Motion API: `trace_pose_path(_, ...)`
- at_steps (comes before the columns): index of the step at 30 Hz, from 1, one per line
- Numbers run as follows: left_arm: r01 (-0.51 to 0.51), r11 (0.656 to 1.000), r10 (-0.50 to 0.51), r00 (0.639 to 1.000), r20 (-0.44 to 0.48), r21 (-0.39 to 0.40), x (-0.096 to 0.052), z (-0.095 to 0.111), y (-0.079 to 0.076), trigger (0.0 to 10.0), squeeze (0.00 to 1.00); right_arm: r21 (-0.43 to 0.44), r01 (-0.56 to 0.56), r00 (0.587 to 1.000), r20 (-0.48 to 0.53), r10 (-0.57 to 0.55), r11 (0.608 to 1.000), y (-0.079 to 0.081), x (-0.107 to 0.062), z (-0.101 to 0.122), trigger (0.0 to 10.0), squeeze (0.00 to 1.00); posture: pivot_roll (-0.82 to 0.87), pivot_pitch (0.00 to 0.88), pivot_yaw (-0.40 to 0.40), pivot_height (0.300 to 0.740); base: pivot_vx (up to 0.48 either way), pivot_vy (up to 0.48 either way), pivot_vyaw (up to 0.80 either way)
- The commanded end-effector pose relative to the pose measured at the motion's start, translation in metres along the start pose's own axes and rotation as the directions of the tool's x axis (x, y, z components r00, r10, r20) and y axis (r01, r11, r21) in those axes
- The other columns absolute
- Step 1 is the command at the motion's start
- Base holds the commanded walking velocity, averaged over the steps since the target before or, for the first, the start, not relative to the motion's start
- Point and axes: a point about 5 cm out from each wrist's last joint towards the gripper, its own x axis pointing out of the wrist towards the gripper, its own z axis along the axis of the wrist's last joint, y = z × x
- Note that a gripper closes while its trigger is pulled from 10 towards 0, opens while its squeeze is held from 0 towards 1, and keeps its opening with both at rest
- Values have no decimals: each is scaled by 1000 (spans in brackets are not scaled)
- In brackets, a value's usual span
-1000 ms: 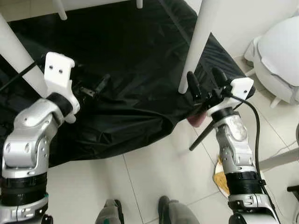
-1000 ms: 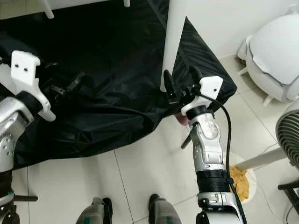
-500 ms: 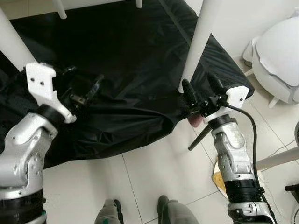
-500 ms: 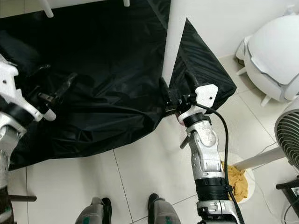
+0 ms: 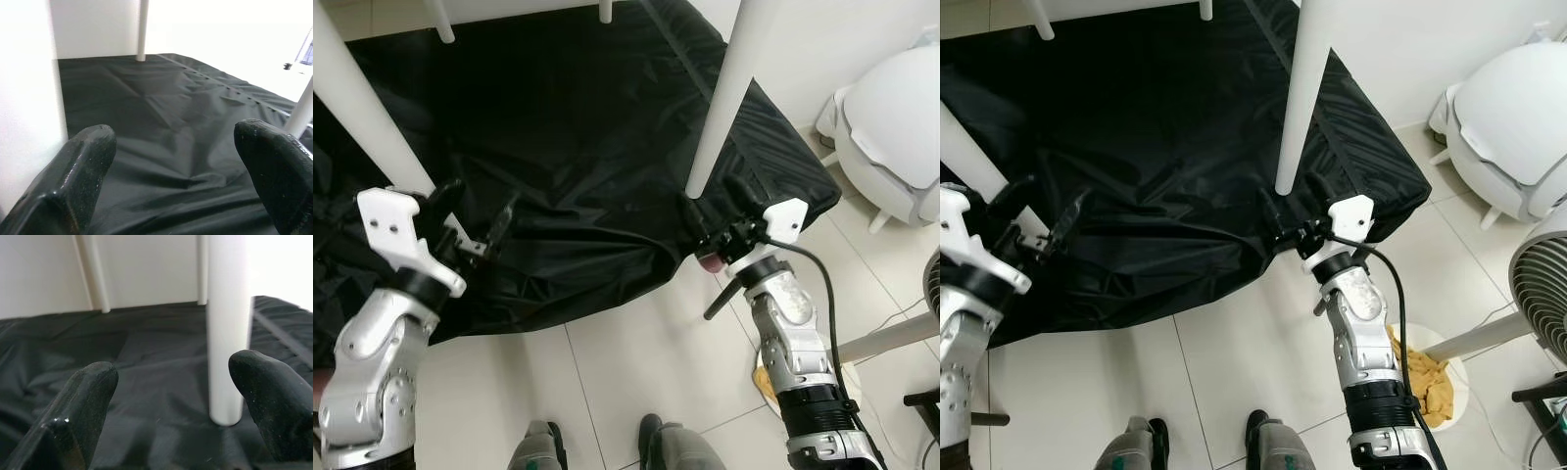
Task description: Building children table
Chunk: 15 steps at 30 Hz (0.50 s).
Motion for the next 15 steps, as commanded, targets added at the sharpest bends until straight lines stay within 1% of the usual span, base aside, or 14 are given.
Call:
trace_pose_path(1, -58, 998, 58, 998, -5, -1, -8, -6, 6, 10000, 0, 5, -30, 999, -45, 31, 1000, 8, -10, -13, 10000, 0, 130, 164, -11, 740, 0, 0, 0)
trace_pose_path(2, -80, 997, 80, 997, -11, -1, -12, -10, 8, 10000, 0, -4, -48, 997, -69, 47, 999, 12, -16, -20, 10000, 0, 134, 156, -9, 740, 0, 0, 0)
trace_pose_path(3, -80, 997, 80, 997, -11, -1, -12, -10, 8, 10000, 0, -4, -48, 997, -69, 47, 999, 12, -16, -20, 10000, 0, 134, 156, -9, 740, 0, 0, 0)
trace_pose_path(5, -115, 993, 115, 993, -20, 1, -21, -18, 9, 10000, 0, -9, -71, 992, -102, 69, 997, 18, -25, -29, 10000, 0, 135, 148, -8, 740, 0, 0, 0)
trace_pose_path(8, -128, 992, 128, 991, -24, 4, -25, -21, 9, 10000, 0, -7, -76, 991, -112, 74, 997, 20, -29, -32, 10000, 0, 136, 145, -7, 740, 0, 0, 0)
trace_pose_path(10, -151, 988, 151, 987, -45, 5, -36, -31, 9, 10000, 0, -6, -101, 984, -146, 99, 995, 24, -40, -41, 10000, 0, 131, 134, -6, 740, 0, 0, 0)
trace_pose_path(11, -151, 988, 151, 987, -45, 5, -36, -31, 9, 10000, 0, -6, -101, 984, -146, 99, 995, 24, -40, -41, 10000, 0, 131, 134, -6, 740, 0, 0, 0)
trace_pose_path(12, -159, 987, 159, 985, -63, 9, -42, -38, 8, 10000, 0, -5, -120, 979, -169, 118, 993, 27, -47, -46, 10000, 0, 129, 132, -7, 740, 0, 0, 0)
trace_pose_path(13, -159, 987, 159, 985, -63, 9, -42, -38, 8, 10000, 0, -5, -120, 979, -169, 118, 993, 27, -47, -46, 10000, 0, 129, 132, -7, 740, 0, 0, 0)
trace_pose_path(15, -167, 986, 168, 982, -90, 17, -53, -49, 6, 10000, 0, -11, -153, 967, -209, 148, 988, 29, -60, -55, 10000, 0, 125, 130, -9, 740, 0, 0, 0)
